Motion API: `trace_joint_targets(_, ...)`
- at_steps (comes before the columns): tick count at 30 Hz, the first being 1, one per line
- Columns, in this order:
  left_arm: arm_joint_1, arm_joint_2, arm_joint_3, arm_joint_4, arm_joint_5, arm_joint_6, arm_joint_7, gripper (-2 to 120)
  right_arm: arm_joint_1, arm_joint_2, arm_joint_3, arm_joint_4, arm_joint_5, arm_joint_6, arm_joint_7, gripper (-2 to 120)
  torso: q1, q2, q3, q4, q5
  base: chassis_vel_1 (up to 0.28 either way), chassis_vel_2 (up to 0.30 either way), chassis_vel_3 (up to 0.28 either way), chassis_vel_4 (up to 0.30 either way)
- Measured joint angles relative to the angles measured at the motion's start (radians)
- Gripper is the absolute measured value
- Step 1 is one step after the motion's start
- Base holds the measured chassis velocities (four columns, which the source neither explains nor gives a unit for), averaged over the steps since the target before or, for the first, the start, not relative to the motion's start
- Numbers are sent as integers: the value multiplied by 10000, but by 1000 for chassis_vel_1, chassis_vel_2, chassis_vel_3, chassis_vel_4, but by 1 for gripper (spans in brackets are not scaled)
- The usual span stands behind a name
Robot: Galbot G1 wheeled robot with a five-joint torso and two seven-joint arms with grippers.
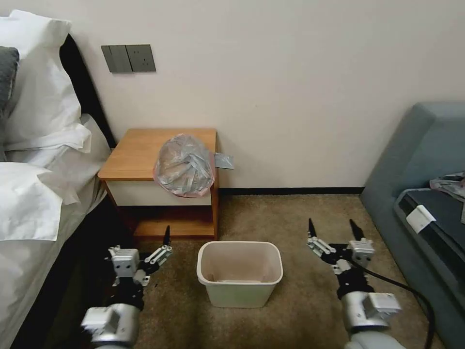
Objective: Pick up the garbage bag from the table and place it over the trash can.
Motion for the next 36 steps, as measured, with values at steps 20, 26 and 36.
trace_joint_targets(20,38,239,-20,-233,204,862,-644,100,1175,-1755,-168,-1184,3397,-978,-115,100,0,1,2,0,1,0,0,0,0)
trace_joint_targets(26,10,20,-18,-157,276,857,-607,100,2784,-2243,-391,-2440,5321,-1386,-255,100,0,-1,2,0,1,0,0,0,0)
trace_joint_targets(36,94,-50,-18,-216,276,923,-483,100,6224,-2303,-1371,-4848,8602,-2320,175,100,0,-1,3,-1,-2,0,0,0,0)
